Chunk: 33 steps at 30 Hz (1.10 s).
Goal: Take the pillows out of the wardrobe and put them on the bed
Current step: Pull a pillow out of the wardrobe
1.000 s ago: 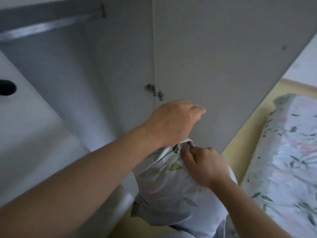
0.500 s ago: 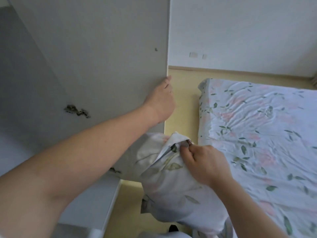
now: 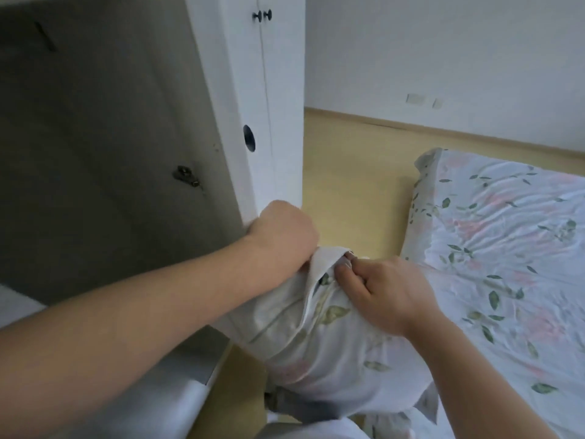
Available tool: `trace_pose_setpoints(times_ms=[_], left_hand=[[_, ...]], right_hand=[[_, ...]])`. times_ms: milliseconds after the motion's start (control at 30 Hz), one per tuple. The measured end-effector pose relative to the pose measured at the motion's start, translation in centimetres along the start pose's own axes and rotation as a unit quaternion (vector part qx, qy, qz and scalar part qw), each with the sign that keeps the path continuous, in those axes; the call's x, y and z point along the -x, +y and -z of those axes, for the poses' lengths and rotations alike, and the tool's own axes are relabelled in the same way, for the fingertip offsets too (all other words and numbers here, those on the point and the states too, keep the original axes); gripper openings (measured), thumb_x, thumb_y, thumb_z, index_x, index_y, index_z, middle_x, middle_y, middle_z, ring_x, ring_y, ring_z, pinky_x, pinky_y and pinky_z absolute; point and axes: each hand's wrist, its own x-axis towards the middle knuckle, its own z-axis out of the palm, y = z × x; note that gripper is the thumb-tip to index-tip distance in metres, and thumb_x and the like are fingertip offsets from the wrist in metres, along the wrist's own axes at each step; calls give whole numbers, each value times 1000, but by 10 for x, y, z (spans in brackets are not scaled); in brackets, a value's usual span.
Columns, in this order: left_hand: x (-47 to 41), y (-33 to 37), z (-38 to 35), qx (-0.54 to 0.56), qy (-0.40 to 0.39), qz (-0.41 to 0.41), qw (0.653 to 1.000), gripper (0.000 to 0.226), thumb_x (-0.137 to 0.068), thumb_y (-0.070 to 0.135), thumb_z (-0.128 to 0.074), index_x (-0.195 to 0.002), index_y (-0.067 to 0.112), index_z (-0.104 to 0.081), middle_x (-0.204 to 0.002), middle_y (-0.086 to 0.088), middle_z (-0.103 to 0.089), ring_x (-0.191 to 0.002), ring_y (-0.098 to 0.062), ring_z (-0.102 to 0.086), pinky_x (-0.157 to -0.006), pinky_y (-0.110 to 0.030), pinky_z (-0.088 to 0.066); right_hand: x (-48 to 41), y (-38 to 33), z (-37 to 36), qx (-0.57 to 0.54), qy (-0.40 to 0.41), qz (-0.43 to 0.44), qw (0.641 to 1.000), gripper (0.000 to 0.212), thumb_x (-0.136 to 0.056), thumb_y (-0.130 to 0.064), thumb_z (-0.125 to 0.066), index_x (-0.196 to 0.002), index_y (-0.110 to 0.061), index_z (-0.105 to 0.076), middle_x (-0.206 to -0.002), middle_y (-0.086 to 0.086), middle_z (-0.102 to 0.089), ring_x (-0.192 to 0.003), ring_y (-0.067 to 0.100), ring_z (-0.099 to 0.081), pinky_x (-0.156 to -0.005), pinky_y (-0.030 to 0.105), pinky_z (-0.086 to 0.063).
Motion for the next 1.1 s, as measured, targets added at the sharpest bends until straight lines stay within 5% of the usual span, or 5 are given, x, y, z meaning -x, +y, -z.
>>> trace_pose_setpoints(times_ms=[167, 300, 700, 1100], left_hand=[[52, -27, -52, -44, -60, 98, 992, 26, -100, 22, -45, -115, 14, -64, -116, -7, -66, -119, -33, -51, -105, -49, -29], [87, -60, -94, -44, -76, 164, 983, 49, -104, 36, -38, -145, 11, -45, -159, -18, -35, -153, -40, -10, -120, -61, -5], [140, -141, -193, -149, -36, 189, 970, 76, -99, 63, -22, -160, 19, -16, -169, -13, -7, -156, -34, 6, -121, -59, 8], [157, -187, -225, -157, -29, 180, 971, 78, -96, 67, -13, -160, 22, -14, -169, -10, 1, -155, -33, 12, -120, -58, 7]], right_hand=[[-21, -40, -22, -15, -38, 84, 996, 56, -92, -63, -14, -60, -26, -39, -66, 2, -64, -68, 28, -63, -56, 34, -41], [-36, -72, -37, -37, -65, 130, 989, 61, -92, -65, -14, -65, -21, -46, -64, 1, -63, -66, 26, -62, -61, 37, -49], [-68, -151, -71, -115, -73, 186, 973, 54, -98, -54, -30, -52, -25, -29, -49, -6, -41, -57, 25, -52, -55, 37, -44], [-84, -162, -78, -118, -46, 173, 977, 54, -99, -53, -32, -53, -25, -29, -47, -5, -41, -52, 21, -49, -51, 32, -33]])
